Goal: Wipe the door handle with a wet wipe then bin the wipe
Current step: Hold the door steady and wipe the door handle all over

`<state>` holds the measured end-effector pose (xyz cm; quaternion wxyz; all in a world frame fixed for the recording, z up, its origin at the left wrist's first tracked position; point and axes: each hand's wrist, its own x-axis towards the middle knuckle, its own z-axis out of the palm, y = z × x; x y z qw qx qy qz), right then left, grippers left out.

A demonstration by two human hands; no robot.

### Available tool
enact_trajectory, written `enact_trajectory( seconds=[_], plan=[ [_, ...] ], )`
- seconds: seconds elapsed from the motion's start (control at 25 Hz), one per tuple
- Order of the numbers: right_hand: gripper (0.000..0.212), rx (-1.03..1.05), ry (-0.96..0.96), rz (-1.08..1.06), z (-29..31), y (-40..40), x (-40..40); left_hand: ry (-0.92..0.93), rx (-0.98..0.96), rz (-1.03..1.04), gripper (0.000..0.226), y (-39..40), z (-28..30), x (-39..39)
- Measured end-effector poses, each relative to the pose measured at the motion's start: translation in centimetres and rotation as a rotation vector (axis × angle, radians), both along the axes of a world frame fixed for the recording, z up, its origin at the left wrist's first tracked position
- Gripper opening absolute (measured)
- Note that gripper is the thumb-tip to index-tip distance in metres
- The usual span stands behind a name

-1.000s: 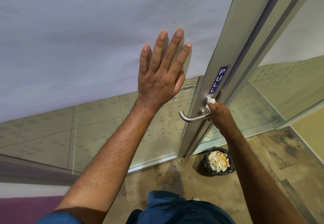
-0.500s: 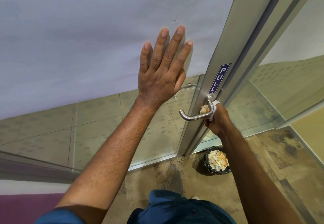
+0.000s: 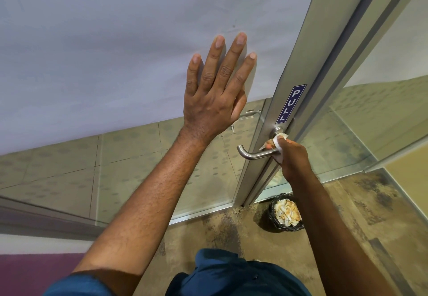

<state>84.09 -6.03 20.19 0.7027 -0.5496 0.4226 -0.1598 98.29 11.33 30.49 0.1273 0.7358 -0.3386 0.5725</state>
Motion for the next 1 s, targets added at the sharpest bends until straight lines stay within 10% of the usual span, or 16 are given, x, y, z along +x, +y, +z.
enact_trajectory(
  seconds=[0.32, 0.52, 0.8, 1.0],
  plan=[
    [0.034, 0.67, -0.14, 0.014, -0.6, -1.4, 0.6, 0.015, 0.001, 0.004, 0.064, 0.0, 0.0, 0.0],
    [0.041, 0.715, -0.133, 0.047, -1.0, -1.1, 1.0, 0.021, 0.008, 0.009, 0.064, 0.1, 0.1, -0.1],
    [0.031, 0.16, 0.034, -0.093, -0.5, 1.1, 1.6, 0.007, 0.006, 0.001, 0.063, 0.1, 0.0, 0.1],
    [0.044, -0.667, 0.138, 0.02, -2.4, 3.0, -0.2, -0.004, 0.007, -0.001, 0.064, 0.0, 0.0, 0.2]
  ],
)
